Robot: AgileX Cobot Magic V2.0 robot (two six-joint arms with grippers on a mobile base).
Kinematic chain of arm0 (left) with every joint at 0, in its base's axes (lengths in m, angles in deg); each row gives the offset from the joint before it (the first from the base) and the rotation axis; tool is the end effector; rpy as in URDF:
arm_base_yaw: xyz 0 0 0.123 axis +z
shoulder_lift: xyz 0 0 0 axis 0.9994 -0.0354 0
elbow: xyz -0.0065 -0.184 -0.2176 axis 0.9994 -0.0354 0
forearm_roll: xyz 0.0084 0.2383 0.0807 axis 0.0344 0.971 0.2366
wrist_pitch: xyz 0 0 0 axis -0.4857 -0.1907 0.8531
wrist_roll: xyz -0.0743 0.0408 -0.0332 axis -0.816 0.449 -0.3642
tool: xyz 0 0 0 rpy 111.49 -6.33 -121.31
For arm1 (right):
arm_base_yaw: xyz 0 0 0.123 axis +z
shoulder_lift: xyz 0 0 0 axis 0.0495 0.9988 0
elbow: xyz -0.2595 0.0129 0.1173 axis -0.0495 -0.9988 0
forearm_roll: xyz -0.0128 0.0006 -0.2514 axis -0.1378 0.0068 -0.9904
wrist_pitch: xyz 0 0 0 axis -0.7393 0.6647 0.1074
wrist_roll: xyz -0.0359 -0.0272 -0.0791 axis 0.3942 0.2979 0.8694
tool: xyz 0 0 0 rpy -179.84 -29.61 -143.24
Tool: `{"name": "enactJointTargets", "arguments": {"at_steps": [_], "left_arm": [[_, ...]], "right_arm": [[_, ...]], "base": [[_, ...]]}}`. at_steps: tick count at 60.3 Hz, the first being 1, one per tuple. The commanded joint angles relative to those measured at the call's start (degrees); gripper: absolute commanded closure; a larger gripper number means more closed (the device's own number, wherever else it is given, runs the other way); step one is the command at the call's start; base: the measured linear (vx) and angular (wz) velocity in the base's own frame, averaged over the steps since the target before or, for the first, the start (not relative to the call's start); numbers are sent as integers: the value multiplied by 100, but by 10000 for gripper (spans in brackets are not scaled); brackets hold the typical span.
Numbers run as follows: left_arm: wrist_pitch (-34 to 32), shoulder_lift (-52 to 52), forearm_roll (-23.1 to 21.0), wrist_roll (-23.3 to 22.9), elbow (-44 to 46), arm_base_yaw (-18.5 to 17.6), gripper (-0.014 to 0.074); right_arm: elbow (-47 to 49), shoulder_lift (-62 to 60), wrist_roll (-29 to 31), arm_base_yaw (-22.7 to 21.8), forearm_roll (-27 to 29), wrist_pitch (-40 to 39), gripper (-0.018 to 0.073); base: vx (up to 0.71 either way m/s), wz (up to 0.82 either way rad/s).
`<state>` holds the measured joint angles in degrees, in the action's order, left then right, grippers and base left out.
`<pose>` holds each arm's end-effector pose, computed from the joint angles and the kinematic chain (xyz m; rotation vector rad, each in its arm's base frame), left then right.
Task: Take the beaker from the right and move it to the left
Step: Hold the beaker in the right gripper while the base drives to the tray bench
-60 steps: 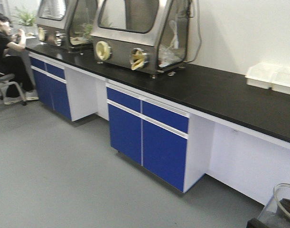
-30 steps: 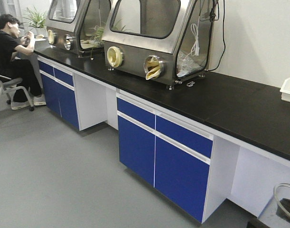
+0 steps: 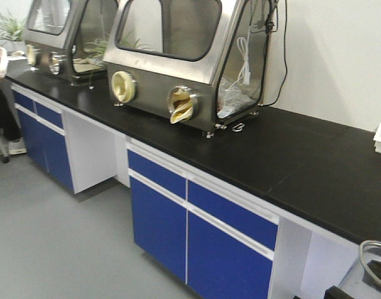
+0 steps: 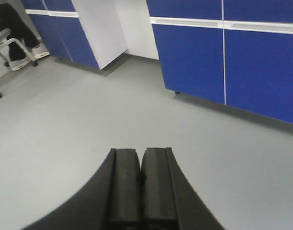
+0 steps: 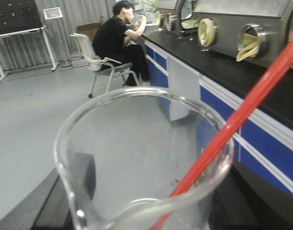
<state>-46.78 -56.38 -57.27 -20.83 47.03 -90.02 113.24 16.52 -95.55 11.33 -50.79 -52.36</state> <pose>0.0508 0.0009 0.1654 0.2384 1.9092 0.1616 0.1079 0.0588 0.3155 -0.4159 1.6711 0.5833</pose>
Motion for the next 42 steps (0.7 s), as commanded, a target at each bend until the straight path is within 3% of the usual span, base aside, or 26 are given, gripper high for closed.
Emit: {"name": "enactJointTargets", "arguments": {"at_steps": [1,18,42], "left_arm": [[-439,36,1,-6,-106,-36,603],[-439,36,1,-6,-106,-36,603],[-439,36,1,-6,-106,-36,603]], "right_arm": [[155,-9,64,-13,-117,127,562],[155,-9,64,-13,-117,215,562],[155,-9,64,-13,-117,215,562]], "base": [[44,-23],[40,-37],[34,-63]]}}
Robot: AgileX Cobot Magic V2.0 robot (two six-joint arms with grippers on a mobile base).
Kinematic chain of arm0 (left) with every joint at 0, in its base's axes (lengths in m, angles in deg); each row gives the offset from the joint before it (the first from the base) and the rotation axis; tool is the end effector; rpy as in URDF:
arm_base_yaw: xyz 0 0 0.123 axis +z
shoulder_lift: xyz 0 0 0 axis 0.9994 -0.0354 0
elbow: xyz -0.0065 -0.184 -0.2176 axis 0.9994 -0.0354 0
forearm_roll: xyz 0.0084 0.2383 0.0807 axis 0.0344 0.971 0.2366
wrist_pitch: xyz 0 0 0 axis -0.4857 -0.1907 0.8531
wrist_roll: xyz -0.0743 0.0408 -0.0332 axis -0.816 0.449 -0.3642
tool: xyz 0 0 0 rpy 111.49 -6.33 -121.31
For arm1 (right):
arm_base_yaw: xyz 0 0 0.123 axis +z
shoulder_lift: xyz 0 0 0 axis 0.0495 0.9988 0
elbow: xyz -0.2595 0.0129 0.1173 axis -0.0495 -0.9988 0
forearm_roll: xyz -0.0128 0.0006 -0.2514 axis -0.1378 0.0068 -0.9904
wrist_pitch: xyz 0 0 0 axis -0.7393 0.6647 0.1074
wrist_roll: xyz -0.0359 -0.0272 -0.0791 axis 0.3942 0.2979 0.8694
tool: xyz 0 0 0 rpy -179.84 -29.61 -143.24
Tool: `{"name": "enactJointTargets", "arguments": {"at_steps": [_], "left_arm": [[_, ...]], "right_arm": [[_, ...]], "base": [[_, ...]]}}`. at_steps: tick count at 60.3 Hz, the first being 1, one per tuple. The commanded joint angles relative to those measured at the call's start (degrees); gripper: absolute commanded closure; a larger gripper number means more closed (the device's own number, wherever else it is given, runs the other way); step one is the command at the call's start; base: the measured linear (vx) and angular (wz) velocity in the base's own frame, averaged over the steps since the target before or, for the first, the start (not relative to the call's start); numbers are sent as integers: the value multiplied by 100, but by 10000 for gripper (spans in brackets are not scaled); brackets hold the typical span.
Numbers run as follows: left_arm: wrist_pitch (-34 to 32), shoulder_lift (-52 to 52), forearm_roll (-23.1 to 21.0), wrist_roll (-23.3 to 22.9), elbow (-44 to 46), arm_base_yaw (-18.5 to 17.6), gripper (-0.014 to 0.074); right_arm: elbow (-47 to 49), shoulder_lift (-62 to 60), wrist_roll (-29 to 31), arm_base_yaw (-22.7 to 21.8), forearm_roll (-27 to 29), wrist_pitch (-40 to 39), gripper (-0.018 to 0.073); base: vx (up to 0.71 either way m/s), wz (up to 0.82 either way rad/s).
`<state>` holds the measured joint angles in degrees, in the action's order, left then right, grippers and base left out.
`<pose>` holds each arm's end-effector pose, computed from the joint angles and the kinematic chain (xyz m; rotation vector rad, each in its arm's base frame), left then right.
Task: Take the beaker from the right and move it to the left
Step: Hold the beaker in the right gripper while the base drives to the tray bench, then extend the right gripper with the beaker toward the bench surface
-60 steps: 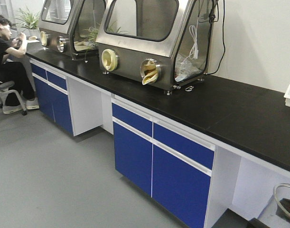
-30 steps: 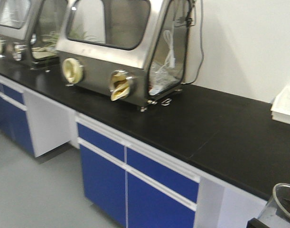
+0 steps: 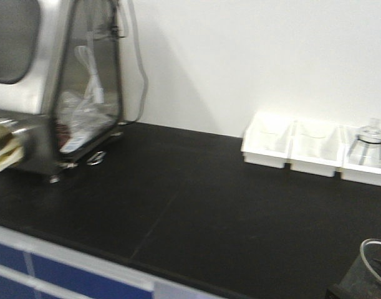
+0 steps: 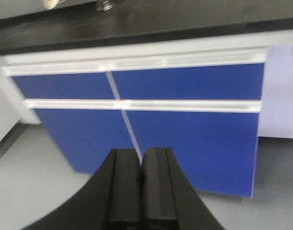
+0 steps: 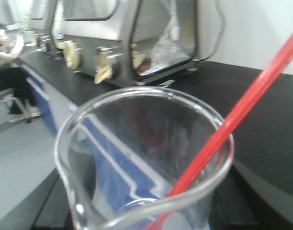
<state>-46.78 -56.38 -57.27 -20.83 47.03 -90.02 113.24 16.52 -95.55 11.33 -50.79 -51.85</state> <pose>0.0508 0.0009 0.1654 0.2384 1.9092 0.1616 0.1084 0.0582 0.3156 -0.4088 1.6704 0.5765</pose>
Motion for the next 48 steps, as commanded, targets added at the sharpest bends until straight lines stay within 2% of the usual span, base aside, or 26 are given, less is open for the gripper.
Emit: {"name": "enactJointTargets", "arguments": {"at_steps": [1,16,48], "left_arm": [[-439,36,1,-6,-106,-36,603],[-439,36,1,-6,-106,-36,603],[-439,36,1,-6,-106,-36,603]], "right_arm": [[155,-9,64,-13,-117,164,562],[155,-9,64,-13,-117,164,562],[155,-9,64,-13,-117,164,562]], "base": [[31,-62],[30,-53],[26,-36]]}}
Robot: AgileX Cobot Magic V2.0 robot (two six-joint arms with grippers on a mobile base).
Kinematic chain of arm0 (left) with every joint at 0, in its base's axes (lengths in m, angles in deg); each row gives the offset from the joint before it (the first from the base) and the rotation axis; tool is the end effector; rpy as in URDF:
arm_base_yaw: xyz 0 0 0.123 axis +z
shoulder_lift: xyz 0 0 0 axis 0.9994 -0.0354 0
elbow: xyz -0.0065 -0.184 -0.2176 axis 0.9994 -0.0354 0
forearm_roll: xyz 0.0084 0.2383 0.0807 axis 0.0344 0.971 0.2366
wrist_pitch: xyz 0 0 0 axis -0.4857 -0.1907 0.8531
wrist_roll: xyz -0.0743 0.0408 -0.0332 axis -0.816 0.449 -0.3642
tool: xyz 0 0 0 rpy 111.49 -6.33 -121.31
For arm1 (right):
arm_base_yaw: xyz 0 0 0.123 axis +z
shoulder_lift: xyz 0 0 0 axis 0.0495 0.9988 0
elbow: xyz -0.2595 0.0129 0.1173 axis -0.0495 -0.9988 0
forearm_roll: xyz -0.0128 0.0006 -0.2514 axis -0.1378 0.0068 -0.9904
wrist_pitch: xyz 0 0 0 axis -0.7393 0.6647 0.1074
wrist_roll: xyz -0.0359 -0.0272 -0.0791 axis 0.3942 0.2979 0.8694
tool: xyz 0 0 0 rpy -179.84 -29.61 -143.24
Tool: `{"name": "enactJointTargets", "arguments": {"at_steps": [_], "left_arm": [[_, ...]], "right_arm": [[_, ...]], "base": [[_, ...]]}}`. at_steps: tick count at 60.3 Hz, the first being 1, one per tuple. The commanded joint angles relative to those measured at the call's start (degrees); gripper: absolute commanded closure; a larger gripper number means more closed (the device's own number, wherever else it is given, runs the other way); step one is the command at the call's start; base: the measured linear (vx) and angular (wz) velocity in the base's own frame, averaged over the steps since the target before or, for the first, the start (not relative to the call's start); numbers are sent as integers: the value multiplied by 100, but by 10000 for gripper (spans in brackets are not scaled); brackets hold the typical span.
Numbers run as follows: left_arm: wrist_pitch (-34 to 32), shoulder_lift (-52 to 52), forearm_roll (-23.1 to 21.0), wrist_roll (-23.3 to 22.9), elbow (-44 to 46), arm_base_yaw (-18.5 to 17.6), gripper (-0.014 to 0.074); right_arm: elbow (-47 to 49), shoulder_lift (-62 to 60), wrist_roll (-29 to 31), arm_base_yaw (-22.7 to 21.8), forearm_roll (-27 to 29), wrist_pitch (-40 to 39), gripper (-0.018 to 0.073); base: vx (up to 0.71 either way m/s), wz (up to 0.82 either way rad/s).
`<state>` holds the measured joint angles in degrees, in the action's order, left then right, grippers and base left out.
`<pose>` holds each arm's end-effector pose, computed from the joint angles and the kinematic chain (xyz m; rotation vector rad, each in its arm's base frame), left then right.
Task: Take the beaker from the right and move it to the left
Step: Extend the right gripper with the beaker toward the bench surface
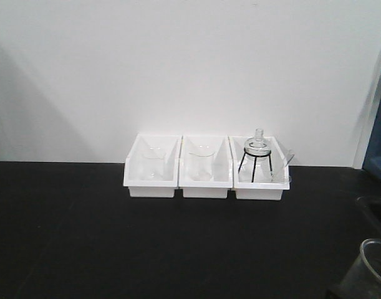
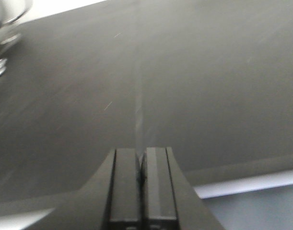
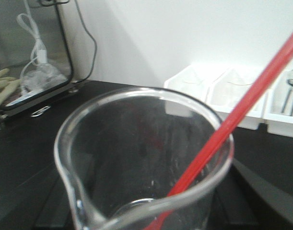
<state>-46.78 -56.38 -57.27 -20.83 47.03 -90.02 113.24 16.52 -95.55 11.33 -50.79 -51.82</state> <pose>0.0508 0.0009 0.1654 0.2384 1.9092 0.1616 0.1084 0.0581 0.3156 -0.4084 1.6703 0.5760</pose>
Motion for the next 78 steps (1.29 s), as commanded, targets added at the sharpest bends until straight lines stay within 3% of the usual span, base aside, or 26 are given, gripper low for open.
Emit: {"name": "enactJointTargets", "arguments": {"at_steps": [1,29,78], "left_arm": [[-439,36,1,-6,-106,-36,603],[-439,36,1,-6,-106,-36,603],[-439,36,1,-6,-106,-36,603]], "right_arm": [[155,-9,64,-13,-117,161,562],[155,-9,64,-13,-117,161,562],[155,-9,64,-13,-117,161,562]], "base": [[21,-35],[13,-22],[7,2]]}}
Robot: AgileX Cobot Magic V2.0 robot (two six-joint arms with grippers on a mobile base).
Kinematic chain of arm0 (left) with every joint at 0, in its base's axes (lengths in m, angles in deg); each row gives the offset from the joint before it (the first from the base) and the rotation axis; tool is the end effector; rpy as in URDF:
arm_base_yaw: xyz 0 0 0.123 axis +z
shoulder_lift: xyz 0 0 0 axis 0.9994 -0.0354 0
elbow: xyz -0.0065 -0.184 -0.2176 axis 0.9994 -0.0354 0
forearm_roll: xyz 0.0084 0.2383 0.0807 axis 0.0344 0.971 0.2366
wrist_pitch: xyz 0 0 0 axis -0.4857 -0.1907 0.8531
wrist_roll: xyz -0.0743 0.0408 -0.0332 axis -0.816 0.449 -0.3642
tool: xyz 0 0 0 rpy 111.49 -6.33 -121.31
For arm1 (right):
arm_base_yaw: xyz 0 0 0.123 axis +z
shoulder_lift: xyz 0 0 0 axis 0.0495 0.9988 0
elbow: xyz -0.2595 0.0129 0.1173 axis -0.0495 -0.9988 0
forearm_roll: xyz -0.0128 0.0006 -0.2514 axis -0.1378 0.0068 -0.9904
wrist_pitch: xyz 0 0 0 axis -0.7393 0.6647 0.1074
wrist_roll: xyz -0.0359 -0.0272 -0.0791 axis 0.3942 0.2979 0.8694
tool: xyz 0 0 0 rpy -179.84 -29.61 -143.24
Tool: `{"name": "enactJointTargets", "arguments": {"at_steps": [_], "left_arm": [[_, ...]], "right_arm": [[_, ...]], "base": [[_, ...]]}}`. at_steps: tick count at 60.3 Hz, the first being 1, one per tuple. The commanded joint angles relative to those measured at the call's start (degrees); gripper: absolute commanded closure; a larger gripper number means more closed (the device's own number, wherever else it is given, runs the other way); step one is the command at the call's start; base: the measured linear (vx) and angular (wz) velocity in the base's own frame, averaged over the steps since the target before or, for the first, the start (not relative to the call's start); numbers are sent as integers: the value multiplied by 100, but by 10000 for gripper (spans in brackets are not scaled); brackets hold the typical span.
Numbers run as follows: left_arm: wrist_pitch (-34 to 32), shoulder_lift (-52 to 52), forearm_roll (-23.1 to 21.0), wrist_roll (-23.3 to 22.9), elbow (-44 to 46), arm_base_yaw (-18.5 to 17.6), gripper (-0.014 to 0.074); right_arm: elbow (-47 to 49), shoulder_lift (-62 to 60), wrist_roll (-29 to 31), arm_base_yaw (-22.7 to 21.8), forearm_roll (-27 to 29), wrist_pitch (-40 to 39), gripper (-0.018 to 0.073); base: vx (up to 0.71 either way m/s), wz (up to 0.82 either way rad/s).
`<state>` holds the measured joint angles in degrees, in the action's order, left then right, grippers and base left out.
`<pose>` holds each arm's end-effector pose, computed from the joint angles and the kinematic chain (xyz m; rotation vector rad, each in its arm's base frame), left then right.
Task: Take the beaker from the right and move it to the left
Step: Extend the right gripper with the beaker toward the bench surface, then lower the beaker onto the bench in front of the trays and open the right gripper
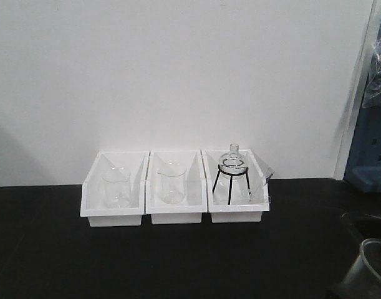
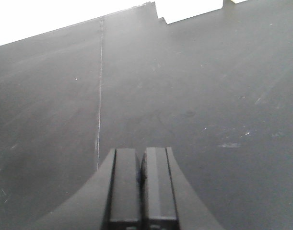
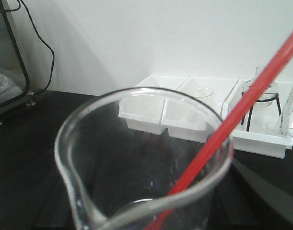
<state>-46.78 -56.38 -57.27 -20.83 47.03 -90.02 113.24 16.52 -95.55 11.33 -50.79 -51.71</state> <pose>0.0508 0.0009 0.1654 0.2384 1.9092 0.1616 0.1085 0.0580 0.3156 -0.4069 1.6702 0.5746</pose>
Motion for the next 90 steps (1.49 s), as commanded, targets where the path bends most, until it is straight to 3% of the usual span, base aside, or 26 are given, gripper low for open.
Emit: {"name": "enactJointTargets", "arguments": {"at_steps": [1,8,17,32,39,45,51,58,71,78,90], "left_arm": [[-439,36,1,-6,-106,-36,603],[-439,36,1,-6,-106,-36,603],[-439,36,1,-6,-106,-36,603],[-439,36,1,-6,-106,-36,603],[-439,36,1,-6,-106,-36,603],[-439,36,1,-6,-106,-36,603],[-439,36,1,-6,-106,-36,603],[-439,36,1,-6,-106,-36,603],[-439,36,1,-6,-106,-36,603],[-439,36,1,-6,-106,-36,603],[-439,36,1,-6,-106,-36,603]], "right_arm": [[155,-9,64,-13,-117,150,562],[155,-9,90,-13,-102,232,562],[155,304,154,-13,-82,1042,562],[315,2232,1278,-13,-56,1005,560],[675,3370,2069,-13,14,367,560],[1075,4176,2822,-13,594,-234,560],[1461,5036,4046,-13,1492,-1057,560],[1766,5889,5551,-13,2148,-2058,560],[2073,7095,7482,-13,2758,-3163,560],[2174,7648,7968,-13,3291,-3561,560],[2349,8462,8077,-13,3804,-3954,560]], "base": [[0,0],[0,0],[0,0],[0,0],[0,0],[0,0],[0,0],[0,0],[0,0],[0,0],[0,0]]}}
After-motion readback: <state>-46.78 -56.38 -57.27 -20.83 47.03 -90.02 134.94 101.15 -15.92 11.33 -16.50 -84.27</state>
